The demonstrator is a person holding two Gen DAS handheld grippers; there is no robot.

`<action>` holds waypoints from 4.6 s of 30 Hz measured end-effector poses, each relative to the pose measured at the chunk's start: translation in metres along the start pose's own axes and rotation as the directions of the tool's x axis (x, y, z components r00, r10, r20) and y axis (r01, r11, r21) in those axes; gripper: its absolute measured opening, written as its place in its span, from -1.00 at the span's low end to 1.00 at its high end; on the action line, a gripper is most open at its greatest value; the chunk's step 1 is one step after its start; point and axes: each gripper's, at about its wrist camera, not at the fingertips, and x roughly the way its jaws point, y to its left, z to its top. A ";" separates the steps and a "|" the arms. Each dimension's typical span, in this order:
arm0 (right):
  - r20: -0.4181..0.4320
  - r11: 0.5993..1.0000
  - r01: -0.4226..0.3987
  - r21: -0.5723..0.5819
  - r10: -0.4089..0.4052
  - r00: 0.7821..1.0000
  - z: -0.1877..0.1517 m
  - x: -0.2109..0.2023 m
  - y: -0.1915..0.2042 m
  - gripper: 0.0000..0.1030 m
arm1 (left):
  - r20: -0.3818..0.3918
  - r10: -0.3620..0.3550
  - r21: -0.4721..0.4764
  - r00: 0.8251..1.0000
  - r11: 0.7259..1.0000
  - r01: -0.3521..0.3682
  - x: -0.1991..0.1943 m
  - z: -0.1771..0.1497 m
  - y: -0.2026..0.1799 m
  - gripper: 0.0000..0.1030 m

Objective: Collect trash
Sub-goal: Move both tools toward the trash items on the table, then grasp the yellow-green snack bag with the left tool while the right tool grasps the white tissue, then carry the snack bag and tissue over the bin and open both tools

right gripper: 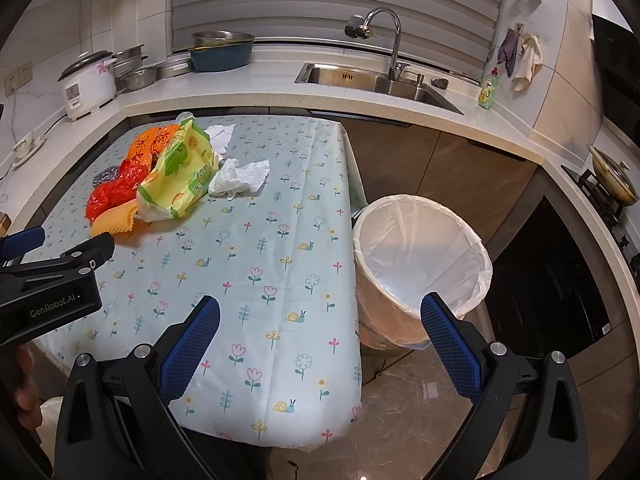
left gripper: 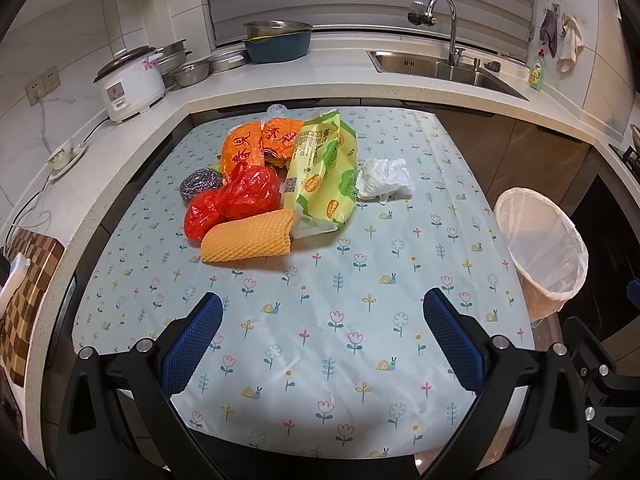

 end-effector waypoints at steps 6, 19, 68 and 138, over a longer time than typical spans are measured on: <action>-0.002 1.000 -0.002 0.007 0.002 1.000 0.000 0.002 0.000 0.87 | -0.002 0.000 0.012 1.000 1.000 0.000 0.003 0.001 -0.001 0.86; 0.036 0.998 -0.035 0.049 0.033 0.999 0.026 0.022 -0.004 0.87 | 0.020 -0.023 0.010 1.000 1.000 0.023 0.017 0.019 0.009 0.86; -0.124 0.976 -0.216 -0.002 0.214 0.969 0.132 0.244 0.122 -0.75 | 0.005 -0.207 -0.041 0.978 0.977 0.207 0.142 0.118 0.051 -0.99; 0.001 0.904 0.133 0.406 -0.146 0.989 0.053 0.134 -0.176 -0.44 | -0.007 -0.474 0.235 0.881 0.855 0.462 0.085 0.119 -0.196 -0.12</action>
